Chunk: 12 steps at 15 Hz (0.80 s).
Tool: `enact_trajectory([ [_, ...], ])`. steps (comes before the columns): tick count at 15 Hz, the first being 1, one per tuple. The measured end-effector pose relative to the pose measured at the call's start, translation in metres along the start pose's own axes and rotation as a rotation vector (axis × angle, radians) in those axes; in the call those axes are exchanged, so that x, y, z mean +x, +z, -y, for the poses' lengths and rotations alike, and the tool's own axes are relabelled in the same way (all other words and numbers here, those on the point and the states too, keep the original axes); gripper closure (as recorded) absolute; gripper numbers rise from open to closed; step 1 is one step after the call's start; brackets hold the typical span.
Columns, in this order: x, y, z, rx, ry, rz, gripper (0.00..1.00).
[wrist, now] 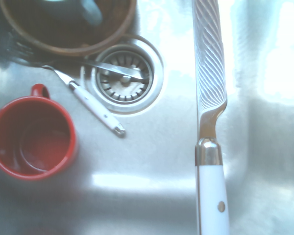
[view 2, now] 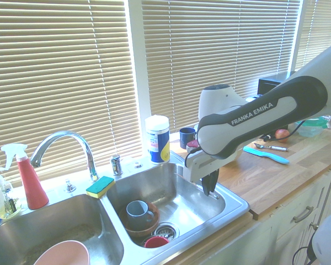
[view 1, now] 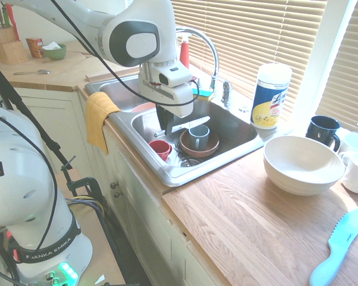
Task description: Put the knife into the sink
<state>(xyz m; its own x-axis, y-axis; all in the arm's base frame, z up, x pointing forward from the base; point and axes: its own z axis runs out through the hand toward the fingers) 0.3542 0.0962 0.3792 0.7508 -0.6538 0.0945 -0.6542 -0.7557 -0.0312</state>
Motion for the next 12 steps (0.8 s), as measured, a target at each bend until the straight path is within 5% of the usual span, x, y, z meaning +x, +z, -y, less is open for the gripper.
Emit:
enact_trajectory([
  [7, -0.015, 0.120, 0.051, 0.006, 0.071, -0.039, 1.00],
  [12, 0.010, 0.165, 0.085, -0.005, 0.125, -0.025, 1.00],
])
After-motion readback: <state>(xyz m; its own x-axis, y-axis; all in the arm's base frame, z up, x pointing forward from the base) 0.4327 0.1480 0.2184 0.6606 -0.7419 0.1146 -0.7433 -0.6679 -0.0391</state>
